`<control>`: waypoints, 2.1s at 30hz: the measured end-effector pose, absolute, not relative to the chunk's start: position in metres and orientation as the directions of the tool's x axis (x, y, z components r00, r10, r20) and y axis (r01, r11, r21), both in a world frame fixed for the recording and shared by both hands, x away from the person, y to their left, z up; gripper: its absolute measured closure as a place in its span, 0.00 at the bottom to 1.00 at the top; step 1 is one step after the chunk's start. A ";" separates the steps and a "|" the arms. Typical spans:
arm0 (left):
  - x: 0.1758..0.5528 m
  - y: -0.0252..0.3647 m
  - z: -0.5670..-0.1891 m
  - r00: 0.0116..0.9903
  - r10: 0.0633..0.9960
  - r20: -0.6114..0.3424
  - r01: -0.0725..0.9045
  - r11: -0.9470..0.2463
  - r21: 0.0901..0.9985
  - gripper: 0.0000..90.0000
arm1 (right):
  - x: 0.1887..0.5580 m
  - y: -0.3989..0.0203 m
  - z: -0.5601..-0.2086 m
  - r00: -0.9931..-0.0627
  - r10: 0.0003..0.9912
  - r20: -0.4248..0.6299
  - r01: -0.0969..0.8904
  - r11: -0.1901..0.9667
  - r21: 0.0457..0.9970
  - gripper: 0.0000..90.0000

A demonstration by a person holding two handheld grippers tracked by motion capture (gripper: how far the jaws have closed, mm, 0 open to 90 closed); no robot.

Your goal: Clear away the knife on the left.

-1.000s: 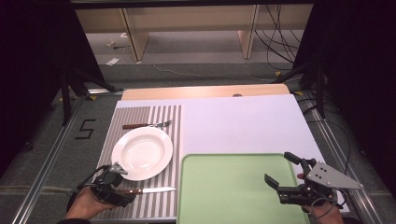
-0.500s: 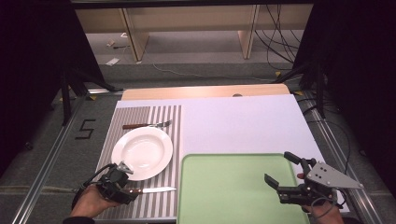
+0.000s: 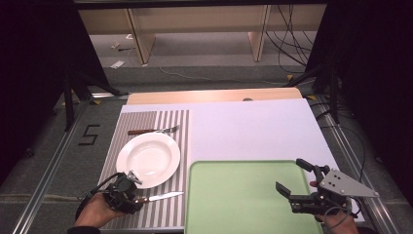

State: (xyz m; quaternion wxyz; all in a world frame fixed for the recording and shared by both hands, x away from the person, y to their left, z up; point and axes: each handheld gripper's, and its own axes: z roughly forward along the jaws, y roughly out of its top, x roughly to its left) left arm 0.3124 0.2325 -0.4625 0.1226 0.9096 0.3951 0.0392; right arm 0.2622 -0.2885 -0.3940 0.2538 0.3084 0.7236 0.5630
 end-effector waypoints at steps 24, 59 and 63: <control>0.310 0.216 -0.458 0.742 0.670 0.017 0.659 -0.734 0.166 0.85 | 0.262 -0.288 -0.394 -0.683 0.730 -0.026 0.160 0.184 0.970 0.08; 0.307 0.198 -0.427 0.668 0.649 -0.363 0.719 -0.439 0.538 0.85 | 0.262 -0.288 -0.394 -0.679 0.733 -0.025 0.161 0.181 0.970 0.08; 0.305 0.184 -0.420 0.682 0.627 -0.376 0.702 -0.418 0.576 0.85 | 0.263 -0.289 -0.394 -0.679 0.734 -0.023 0.161 0.179 0.971 0.08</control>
